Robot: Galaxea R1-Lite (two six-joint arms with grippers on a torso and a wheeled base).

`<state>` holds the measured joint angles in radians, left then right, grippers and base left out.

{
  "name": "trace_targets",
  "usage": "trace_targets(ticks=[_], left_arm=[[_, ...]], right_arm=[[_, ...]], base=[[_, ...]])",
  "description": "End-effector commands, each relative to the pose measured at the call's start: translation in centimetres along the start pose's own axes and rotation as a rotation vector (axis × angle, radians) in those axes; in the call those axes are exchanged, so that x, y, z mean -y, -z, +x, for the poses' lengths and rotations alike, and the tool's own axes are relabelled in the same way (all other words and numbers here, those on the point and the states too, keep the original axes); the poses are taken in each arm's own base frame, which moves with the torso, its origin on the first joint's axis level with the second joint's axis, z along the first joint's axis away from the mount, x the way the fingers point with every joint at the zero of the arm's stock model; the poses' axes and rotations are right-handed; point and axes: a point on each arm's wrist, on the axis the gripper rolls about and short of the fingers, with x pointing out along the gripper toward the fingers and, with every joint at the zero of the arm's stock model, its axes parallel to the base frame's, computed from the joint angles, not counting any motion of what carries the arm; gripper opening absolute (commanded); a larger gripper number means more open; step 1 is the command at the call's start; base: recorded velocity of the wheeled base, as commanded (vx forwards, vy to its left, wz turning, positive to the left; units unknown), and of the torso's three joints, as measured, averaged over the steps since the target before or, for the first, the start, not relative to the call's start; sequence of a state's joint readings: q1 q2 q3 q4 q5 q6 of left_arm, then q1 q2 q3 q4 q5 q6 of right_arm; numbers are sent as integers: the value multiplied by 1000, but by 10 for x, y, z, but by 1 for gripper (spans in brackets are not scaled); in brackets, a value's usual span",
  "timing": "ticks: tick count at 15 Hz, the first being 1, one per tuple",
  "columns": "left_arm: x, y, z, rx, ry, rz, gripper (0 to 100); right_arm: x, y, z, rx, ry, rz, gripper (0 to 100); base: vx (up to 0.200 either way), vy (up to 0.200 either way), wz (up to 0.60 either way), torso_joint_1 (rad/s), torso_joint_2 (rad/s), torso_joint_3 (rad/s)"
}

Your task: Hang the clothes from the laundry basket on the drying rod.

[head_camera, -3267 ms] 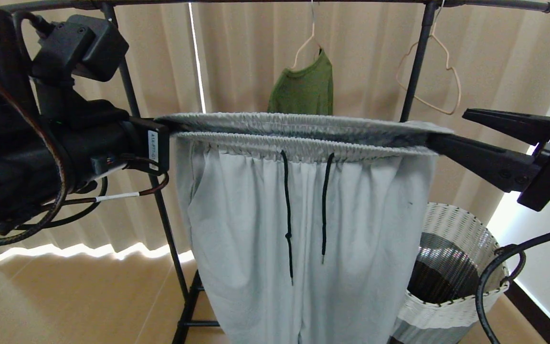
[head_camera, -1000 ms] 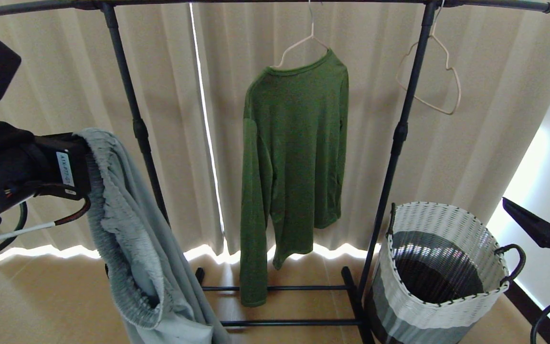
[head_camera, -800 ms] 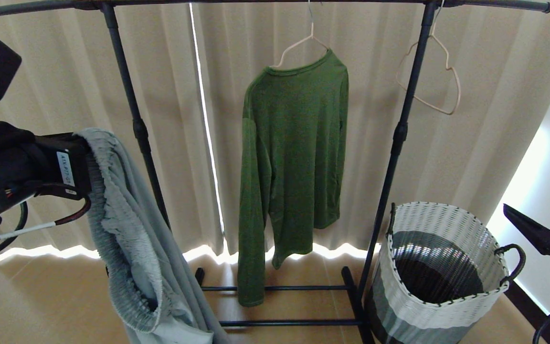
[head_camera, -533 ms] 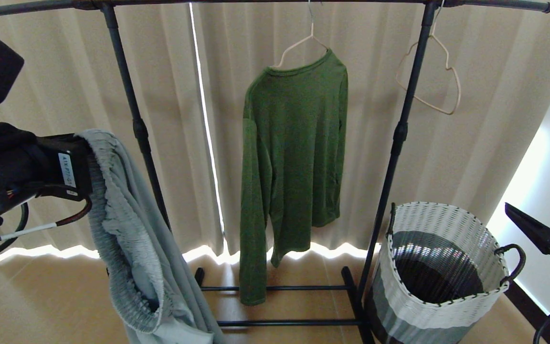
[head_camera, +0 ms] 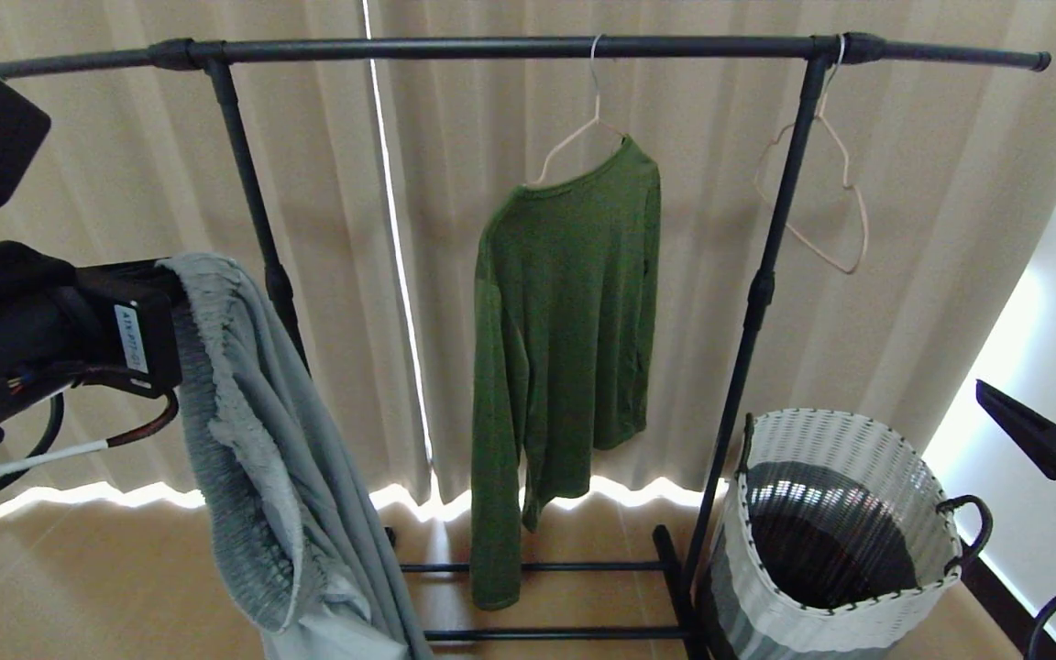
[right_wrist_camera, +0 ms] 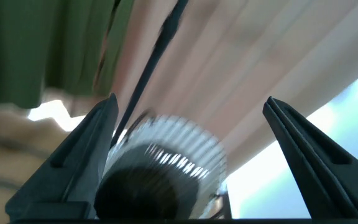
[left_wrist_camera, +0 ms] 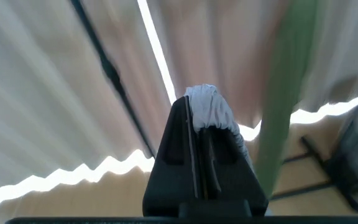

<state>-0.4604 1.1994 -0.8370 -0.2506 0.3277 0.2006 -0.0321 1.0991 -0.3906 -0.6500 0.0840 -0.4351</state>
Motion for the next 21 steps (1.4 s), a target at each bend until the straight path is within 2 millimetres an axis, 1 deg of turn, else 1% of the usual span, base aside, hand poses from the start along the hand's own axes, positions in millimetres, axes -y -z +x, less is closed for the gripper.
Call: trace_targets(ticks=[1,3,7,9,12,14,16,19,21], left_arm=[[0,3,0,-8,5,5,0],[0,6,-3,-7,23,33,0],[0,5,-5,2,39,37,0],[-1,6,-5,1,35,37,0],[-1,8,-5,-4,32,39,0],[-1,13,-7,6,29,52,0],[0,15,-7,36,20,65,0],[1,17,-5,82,10,78,0],[1,17,-4,81,11,81,0]], right_arm=[[0,0,1,-4,-2,0,100],[0,1,1,-6,-5,0,100],[0,1,2,-6,-8,0,100],[-2,5,3,-23,-18,2,100],[-1,3,10,-26,-27,12,100],[3,-4,20,-28,-19,76,100],[7,-10,28,-84,-37,122,100],[9,-18,26,-212,-85,203,100],[10,-21,25,-252,-97,236,100]], base=[[0,0,0,95,-530,-305],[0,0,0,144,-483,-312],[0,0,0,168,-477,-305],[0,0,0,183,-488,-295],[0,0,0,196,-494,-297],[0,0,0,205,-498,-293],[0,0,0,195,-454,-263],[0,0,0,67,-152,-89],[0,0,0,11,-25,-13]])
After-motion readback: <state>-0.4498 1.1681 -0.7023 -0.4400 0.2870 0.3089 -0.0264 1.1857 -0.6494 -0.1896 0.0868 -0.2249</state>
